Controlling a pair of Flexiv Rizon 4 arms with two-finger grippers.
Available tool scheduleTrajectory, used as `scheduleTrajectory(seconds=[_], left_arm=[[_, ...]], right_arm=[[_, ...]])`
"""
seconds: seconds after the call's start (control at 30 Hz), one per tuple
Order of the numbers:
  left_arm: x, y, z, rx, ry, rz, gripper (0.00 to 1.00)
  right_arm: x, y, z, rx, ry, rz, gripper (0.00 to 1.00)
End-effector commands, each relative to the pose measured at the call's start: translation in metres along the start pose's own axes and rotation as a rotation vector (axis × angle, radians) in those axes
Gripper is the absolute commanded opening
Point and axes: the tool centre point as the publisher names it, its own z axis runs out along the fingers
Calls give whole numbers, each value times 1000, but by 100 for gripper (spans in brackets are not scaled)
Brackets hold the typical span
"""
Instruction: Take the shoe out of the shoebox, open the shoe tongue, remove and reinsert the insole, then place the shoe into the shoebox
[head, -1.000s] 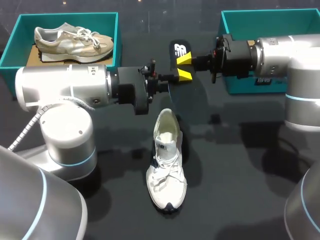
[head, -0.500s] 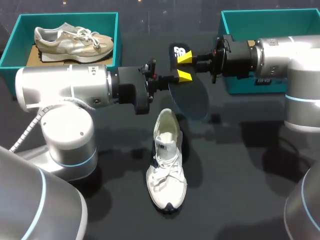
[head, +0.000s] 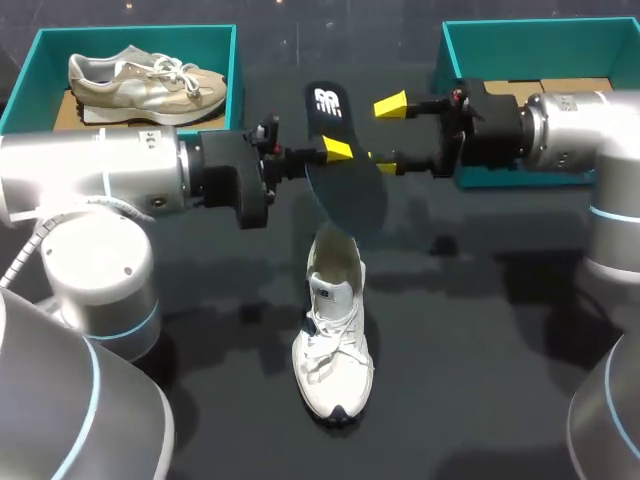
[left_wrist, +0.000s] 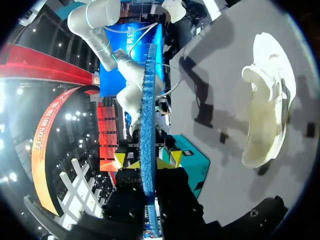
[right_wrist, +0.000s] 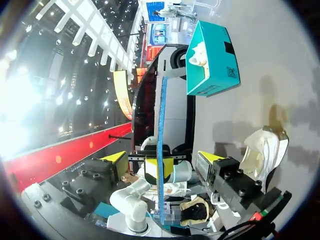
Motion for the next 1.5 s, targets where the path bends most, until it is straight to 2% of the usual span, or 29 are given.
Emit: scheduleTrajectory(seconds=[0.03,0.2,0.3,0.37,0.43,1.13,1.17,1.3,1.5], left_arm=[[-2,-2,-30,3,16,-8,0],[1,-5,-41,-1,43,-34,0],[1,-6,-49,33,50,-151,0],[-2,-5,-53,104,61,-362,0],[-3,0,-55,243,82,-588,0],[-3,0,-55,243,82,-588,0],[-5,-1,-53,252,119,-666,0],[-8,2,-47,185,216,-960,0],[-10,-2,-53,131,254,-1223,0]], right_arm=[[3,-9,-13,-3,-11,-12,100],[4,-10,-15,-4,-12,-13,100],[4,-10,-15,-4,-12,-13,100],[4,-10,-15,-4,-12,-13,100],[4,-10,-15,-4,-12,-13,100],[4,-10,-15,-4,-12,-13,100],[4,-10,-15,-4,-12,-13,100],[4,-10,-15,-4,-12,-13,100],[4,-10,-15,-4,-12,-13,100]])
